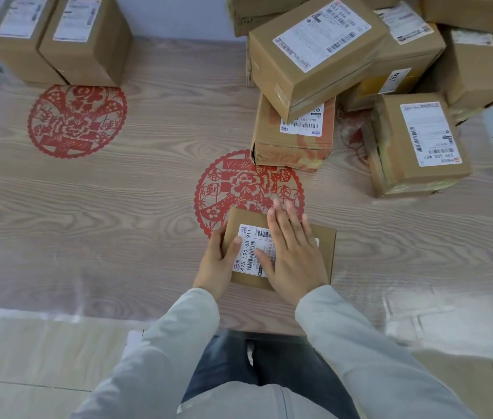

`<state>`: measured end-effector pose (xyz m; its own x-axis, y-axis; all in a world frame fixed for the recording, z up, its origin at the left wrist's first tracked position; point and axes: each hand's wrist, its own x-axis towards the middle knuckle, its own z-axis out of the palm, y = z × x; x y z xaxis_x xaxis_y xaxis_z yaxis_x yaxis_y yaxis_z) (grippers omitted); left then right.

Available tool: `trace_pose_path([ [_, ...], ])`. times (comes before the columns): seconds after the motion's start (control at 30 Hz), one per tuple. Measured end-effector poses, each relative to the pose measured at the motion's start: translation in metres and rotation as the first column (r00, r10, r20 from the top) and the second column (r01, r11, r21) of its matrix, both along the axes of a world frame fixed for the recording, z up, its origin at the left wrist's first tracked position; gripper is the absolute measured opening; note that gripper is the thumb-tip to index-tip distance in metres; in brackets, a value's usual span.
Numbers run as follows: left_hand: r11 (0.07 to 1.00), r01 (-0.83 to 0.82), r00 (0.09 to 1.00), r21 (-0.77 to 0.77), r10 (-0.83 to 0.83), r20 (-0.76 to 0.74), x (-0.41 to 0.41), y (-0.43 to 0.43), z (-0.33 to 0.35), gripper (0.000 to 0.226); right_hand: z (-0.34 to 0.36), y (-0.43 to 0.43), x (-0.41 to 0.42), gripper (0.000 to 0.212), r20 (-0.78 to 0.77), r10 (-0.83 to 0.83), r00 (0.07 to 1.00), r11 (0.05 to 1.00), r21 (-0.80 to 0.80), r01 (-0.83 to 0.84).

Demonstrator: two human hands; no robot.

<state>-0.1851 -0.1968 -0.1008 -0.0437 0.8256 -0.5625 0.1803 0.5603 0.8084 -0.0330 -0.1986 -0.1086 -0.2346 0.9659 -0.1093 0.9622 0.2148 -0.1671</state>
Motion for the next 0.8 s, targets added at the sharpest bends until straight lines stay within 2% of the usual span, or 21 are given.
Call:
trace_pose_path([
  [0.37, 1.000, -0.002, 1.000, -0.006, 0.002, 0.016, -0.001, 0.001, -0.003, 0.040, -0.002, 0.001, 0.000, 0.069, -0.029, 0.002, 1.000, 1.000, 0.016, -0.001],
  [0.63, 1.000, 0.023, 1.000, 0.007, -0.023, 0.018, -0.003, 0.000, -0.002, 0.047, 0.006, 0.002, 0.001, 0.070, -0.043, 0.010, 0.999, 0.998, -0.058, -0.012],
  [0.7, 1.000, 0.026, 1.000, 0.011, -0.026, 0.012, -0.003, 0.000, -0.001, 0.047, 0.011, 0.005, 0.003, 0.072, -0.100, 0.022, 0.995, 0.996, -0.090, -0.031],
  [0.8, 0.999, 0.008, 1.000, 0.031, -0.008, -0.007, -0.002, -0.002, 0.003, 0.048, 0.026, 0.012, 0.015, 0.065, -0.281, -0.040, 0.959, 0.986, -0.165, -0.008],
])
